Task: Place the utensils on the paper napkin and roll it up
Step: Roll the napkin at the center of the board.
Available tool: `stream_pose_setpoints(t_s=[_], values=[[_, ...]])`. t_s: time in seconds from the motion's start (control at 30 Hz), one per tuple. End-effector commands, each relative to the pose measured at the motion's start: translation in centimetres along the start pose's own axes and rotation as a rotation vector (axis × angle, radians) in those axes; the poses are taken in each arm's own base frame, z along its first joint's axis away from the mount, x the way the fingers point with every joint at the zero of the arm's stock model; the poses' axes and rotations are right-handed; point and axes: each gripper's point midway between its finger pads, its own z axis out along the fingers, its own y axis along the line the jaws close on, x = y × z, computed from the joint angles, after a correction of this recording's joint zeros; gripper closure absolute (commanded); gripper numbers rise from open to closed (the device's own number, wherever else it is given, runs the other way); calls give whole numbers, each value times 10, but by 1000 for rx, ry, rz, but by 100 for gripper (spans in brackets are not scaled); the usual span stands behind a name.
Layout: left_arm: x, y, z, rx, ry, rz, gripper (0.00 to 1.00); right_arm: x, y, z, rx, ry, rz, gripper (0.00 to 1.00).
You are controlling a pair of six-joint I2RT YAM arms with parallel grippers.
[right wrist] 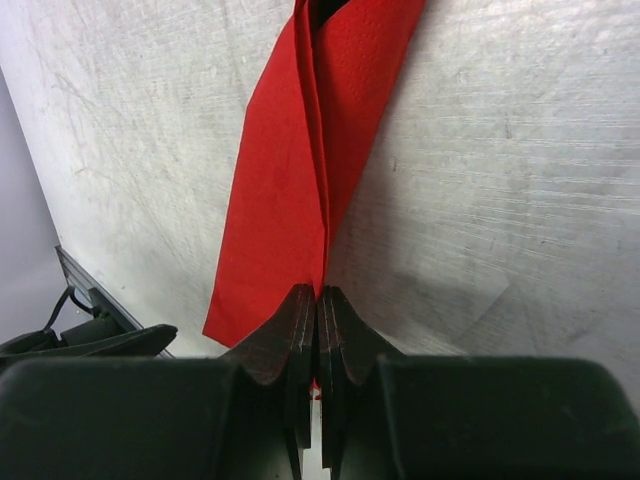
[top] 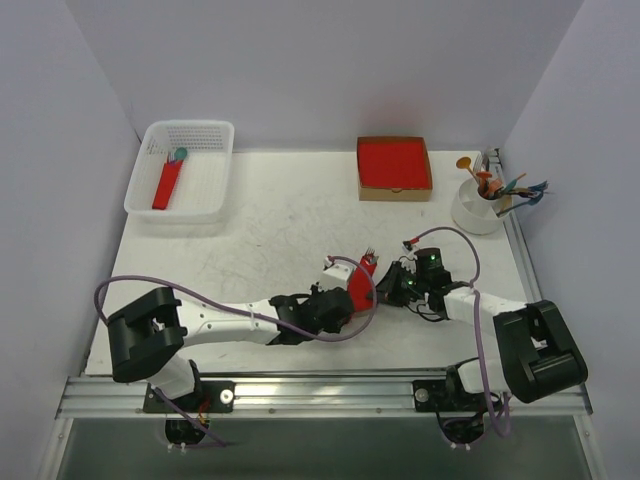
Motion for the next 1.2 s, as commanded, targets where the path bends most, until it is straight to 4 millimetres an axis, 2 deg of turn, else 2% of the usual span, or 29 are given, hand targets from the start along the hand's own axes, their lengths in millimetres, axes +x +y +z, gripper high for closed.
stream_pose_setpoints(t_s=[0.0, 0.23, 0.4, 0.57, 0.87, 1.17], values=[[-15, 2, -8, 38, -15, -52, 63, 2, -10, 2, 37, -5, -19, 100], [-35, 7, -3, 102, -46, -89, 71, 4, -21, 7, 68, 2, -20, 100], [-44, -3, 3, 136, -62, -62, 81, 5, -23, 10, 71, 7, -17, 100], [-54, -15, 2, 178, -78, -58, 84, 4, -24, 10, 76, 7, -19, 100], [-48, -33, 7, 242, -70, -26, 89, 4, -26, 11, 84, 9, -23, 100], [-19, -37, 21, 261, -15, -28, 91, 4, -26, 8, 93, 6, -25, 100]])
